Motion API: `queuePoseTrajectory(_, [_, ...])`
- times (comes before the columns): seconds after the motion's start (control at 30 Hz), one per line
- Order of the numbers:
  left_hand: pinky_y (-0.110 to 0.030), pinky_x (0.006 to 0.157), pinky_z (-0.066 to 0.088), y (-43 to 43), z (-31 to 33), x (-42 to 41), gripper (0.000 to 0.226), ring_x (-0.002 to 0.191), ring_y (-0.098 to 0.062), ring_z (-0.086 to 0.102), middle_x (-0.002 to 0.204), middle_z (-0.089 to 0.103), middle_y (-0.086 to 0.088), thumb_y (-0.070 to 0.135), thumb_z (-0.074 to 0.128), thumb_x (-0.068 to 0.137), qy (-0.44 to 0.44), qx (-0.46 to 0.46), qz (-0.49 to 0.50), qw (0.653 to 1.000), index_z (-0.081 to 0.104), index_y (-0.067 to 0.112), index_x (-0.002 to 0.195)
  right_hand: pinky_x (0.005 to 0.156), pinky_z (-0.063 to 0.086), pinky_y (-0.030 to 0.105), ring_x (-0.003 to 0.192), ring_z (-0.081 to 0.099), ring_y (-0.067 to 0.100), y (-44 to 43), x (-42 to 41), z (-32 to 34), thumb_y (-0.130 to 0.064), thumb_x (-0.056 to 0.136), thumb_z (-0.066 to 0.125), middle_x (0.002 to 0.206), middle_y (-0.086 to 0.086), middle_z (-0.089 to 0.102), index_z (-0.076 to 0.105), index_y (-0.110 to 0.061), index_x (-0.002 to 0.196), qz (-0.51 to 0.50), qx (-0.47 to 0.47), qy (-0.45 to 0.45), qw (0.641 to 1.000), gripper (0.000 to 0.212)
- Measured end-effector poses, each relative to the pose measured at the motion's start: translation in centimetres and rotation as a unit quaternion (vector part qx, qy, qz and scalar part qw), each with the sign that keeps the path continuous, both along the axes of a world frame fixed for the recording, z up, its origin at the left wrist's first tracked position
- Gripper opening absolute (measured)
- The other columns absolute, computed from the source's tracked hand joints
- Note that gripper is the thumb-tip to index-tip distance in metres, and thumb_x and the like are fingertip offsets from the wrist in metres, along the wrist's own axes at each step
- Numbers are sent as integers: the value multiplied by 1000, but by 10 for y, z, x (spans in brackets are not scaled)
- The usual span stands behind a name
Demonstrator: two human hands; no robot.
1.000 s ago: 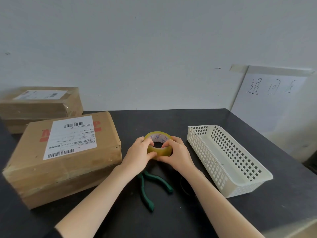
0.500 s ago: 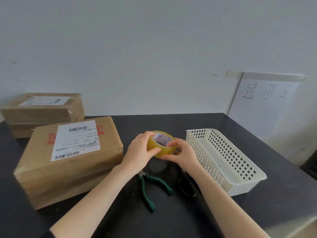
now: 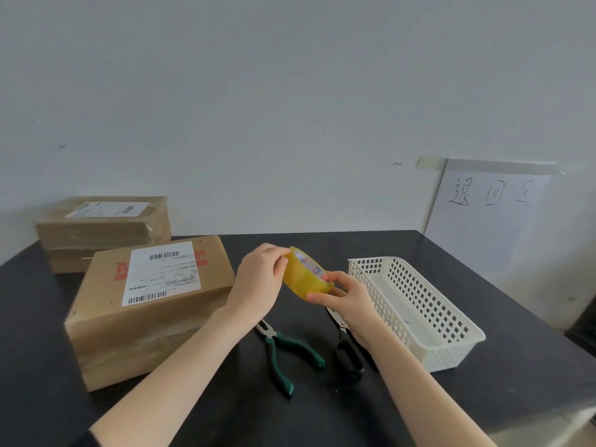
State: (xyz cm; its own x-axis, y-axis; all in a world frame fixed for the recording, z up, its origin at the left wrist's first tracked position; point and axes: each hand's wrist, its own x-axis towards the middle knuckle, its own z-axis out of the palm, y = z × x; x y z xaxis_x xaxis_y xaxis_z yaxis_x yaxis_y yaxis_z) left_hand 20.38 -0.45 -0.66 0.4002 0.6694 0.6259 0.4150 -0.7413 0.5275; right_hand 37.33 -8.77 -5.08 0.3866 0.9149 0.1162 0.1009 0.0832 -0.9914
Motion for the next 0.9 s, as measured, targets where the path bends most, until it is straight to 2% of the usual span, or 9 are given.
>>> queuePoseTrajectory(0.2, [-32,77,52,-10,11,-5,14,86,-14,61,98,66,1,14,59,91,-11,2,9,1000,71,13,99,81,53,27,97,71,19,-11,-5,1,-10,65,88,106,6,73,65,-12,98,15,5,26,1000,41])
queuePoseTrajectory(0.37, [-23,70,49,-15,23,-12,6,79,-8,59,88,66,5,19,65,87,-25,-27,14,999,71,17,87,89,53,32,98,71,20,-19,-9,4,-22,52,90,105,3,74,64,-8,101,42,24,36,998,58])
queuePoseTrajectory(0.53, [-30,68,52,-18,32,-16,6,77,-8,60,80,66,8,21,66,85,-34,-24,15,999,70,19,80,89,53,33,101,70,22,-21,-12,8,-20,54,90,109,2,73,63,-7,99,56,41,39,997,54])
queuePoseTrajectory(0.63, [-30,68,48,-19,34,-16,9,78,-12,58,85,63,7,23,62,88,-13,-1,38,999,67,18,82,86,54,32,99,70,22,-21,-15,7,-16,59,89,107,5,73,63,-7,96,63,43,35,996,47])
queuePoseTrajectory(0.7, [-27,68,45,-19,33,-15,13,80,-13,55,91,59,5,24,55,93,32,22,52,998,63,16,87,92,53,34,110,64,23,-18,-19,5,-26,59,90,118,5,67,64,-11,92,43,38,-25,998,45])
queuePoseTrajectory(0.77, [-27,68,43,-17,31,-13,15,83,-14,54,96,55,3,25,47,97,76,44,53,995,57,15,93,102,43,32,129,43,13,-15,-23,6,-36,62,89,141,-6,43,66,-19,87,4,39,-144,989,38])
queuePoseTrajectory(0.8, [-27,68,42,-15,30,-13,16,84,-15,53,98,53,1,24,44,98,93,52,51,993,55,13,95,105,36,28,134,32,6,-14,-25,7,-36,66,87,145,-12,34,66,-20,85,1,48,-197,979,33])
queuePoseTrajectory(0.83, [-27,68,40,-13,28,-12,16,86,-16,52,99,52,0,22,41,99,107,59,50,991,53,12,97,105,31,25,135,27,2,-14,-27,10,-37,70,83,145,-16,35,65,-21,84,11,57,-238,970,28])
queuePoseTrajectory(0.9, [-27,69,40,-10,27,-12,12,87,-17,50,101,52,-2,17,40,99,130,71,53,988,50,10,99,99,35,26,128,41,4,-17,-33,17,-41,78,76,130,-15,56,61,-25,83,41,46,-261,963,22])
